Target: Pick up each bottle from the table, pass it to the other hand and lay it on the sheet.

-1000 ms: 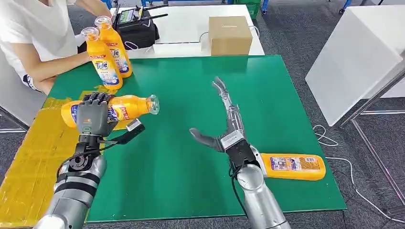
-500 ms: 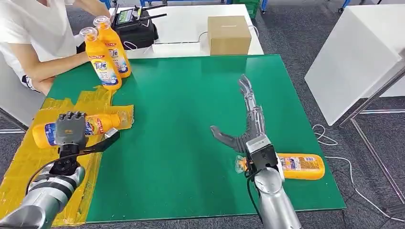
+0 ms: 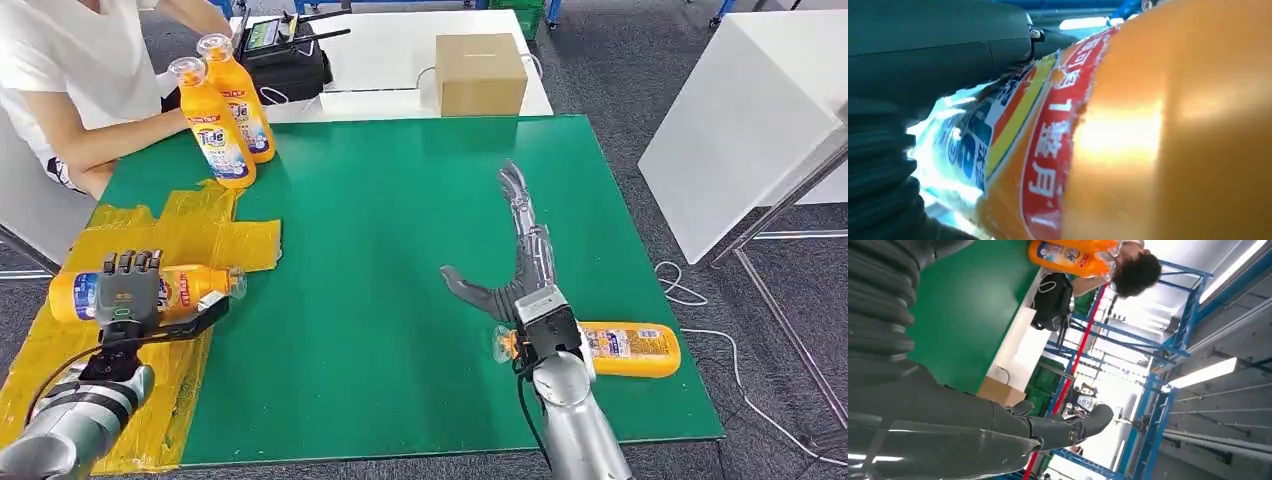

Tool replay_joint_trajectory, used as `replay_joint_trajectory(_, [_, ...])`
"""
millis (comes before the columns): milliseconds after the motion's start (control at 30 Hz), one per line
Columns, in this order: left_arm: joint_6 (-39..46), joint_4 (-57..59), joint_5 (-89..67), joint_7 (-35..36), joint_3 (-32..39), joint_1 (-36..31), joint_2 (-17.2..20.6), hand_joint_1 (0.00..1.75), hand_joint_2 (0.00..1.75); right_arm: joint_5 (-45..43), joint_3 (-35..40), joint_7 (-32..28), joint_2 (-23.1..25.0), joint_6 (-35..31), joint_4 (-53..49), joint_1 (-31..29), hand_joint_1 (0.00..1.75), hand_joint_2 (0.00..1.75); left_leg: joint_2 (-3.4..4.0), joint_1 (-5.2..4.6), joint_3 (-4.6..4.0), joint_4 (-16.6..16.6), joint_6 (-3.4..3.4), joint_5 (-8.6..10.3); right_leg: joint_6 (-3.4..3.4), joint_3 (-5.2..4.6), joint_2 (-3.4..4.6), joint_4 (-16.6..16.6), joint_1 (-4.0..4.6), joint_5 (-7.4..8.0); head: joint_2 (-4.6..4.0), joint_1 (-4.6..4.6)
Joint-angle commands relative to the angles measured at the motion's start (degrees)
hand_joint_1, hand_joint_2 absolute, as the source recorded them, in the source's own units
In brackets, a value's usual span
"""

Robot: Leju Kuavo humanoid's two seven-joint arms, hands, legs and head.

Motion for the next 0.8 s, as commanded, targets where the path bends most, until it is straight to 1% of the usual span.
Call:
replay_joint_trajectory(33, [-0.1, 0.2, 3.3, -8.6, 11.5, 0.7, -5.8, 0.00, 1.75, -0.2, -0.7, -0.1, -0.9, -0.2, 4.4, -1.9, 0.00, 1.75, -0.09, 0.01, 0.30, -0.1, 0.03, -0.08, 0.02, 0.36, -0.14, -0.1, 0.02, -0.09, 0.00, 0.00])
replay_joint_trajectory(67, [-0.1, 0.2, 3.3, -8.6, 11.5, 0.7, -5.8, 0.00, 1.75, -0.2, -0.7, -0.1, -0.9, -0.2, 4.4, -1.9, 0.00, 1.75, -0.07, -0.02, 0.20, -0.1, 0.02, -0.05, 0.01, 0.23, -0.10, -0.1, 0.00, -0.06, 0.00, 0.00])
replay_joint_trajectory(100, [-0.1, 0.2, 3.3, -8.6, 11.5, 0.7, -5.8, 0.00, 1.75, -0.2, -0.7, -0.1, -0.9, -0.2, 4.4, -1.9, 0.00, 1.75, -0.08, 0.00, 0.32, -0.1, 0.03, -0.09, 0.01, 0.37, -0.13, -0.1, 0.02, -0.10, 0.00, 0.00])
replay_joint_trajectory(233, [-0.1, 0.2, 3.3, -8.6, 11.5, 0.7, -5.8, 0.00, 1.75, -0.2, -0.7, -0.1, -0.9, -0.2, 4.4, -1.9, 0.00, 1.75, -0.05, -0.02, 0.18, -0.1, 0.01, -0.03, 0.00, 0.21, -0.09, -0.1, 0.00, -0.03, 0.00, 0.00])
replay_joint_trajectory(333, [-0.1, 0.2, 3.3, -9.0, 11.9, 0.7, -5.9, 0.00, 1.75, -0.2, -0.8, -0.1, -0.9, -0.2, 4.5, -1.9, 0.00, 1.75, -0.07, 0.00, 0.28, -0.1, 0.01, -0.06, 0.00, 0.33, -0.13, -0.1, 0.03, -0.06, 0.00, 0.00])
replay_joint_trajectory(367, [-0.1, 0.0, 4.1, -10.5, 13.0, 0.6, -6.3, 0.00, 1.75, -0.2, -0.8, -0.1, -0.8, -0.2, 4.7, -1.9, 0.00, 1.75, -0.07, -0.01, 0.20, 0.0, 0.01, -0.04, 0.00, 0.24, -0.11, -0.1, 0.01, -0.04, 0.00, 0.00])
replay_joint_trajectory(467, [-0.1, 0.2, 8.1, -18.1, 16.7, 0.5, -8.4, 0.00, 1.75, 0.3, -1.1, -0.3, -0.9, -0.4, 4.7, -1.9, 0.00, 1.75, -0.09, 0.00, 0.27, -0.1, 0.02, -0.06, 0.01, 0.33, -0.15, -0.1, 0.02, -0.06, 0.00, -0.02])
replay_joint_trajectory(600, [-0.1, -1.3, 9.6, -22.6, 19.0, 0.7, -10.6, 0.00, 1.75, 1.1, -2.2, -0.4, -1.2, -0.4, 4.2, -1.7, 0.00, 1.75, -0.15, 0.00, 0.27, 0.0, 0.04, -0.06, 0.02, 0.35, -0.20, -0.1, 0.02, -0.07, 0.00, 0.00])
replay_joint_trajectory(733, [-0.1, -3.4, 11.8, -26.7, 20.8, 1.2, -11.9, 0.00, 1.75, 2.5, -2.2, -0.2, -1.2, -0.3, 4.2, -1.6, 0.00, 1.75, -0.15, -0.01, 0.25, 0.0, 0.03, -0.07, 0.02, 0.33, -0.21, -0.1, 0.02, -0.09, 0.00, 0.00])
replay_joint_trajectory(800, [-0.1, -5.9, 13.5, -28.9, 21.5, 1.8, -12.8, 0.00, 1.75, 3.6, -2.2, -0.1, -1.2, -0.8, 4.3, -1.6, 0.00, 1.75, -0.14, 0.01, 0.24, 0.0, 0.02, -0.08, 0.01, 0.32, -0.20, -0.1, 0.04, -0.09, 0.00, 0.00])
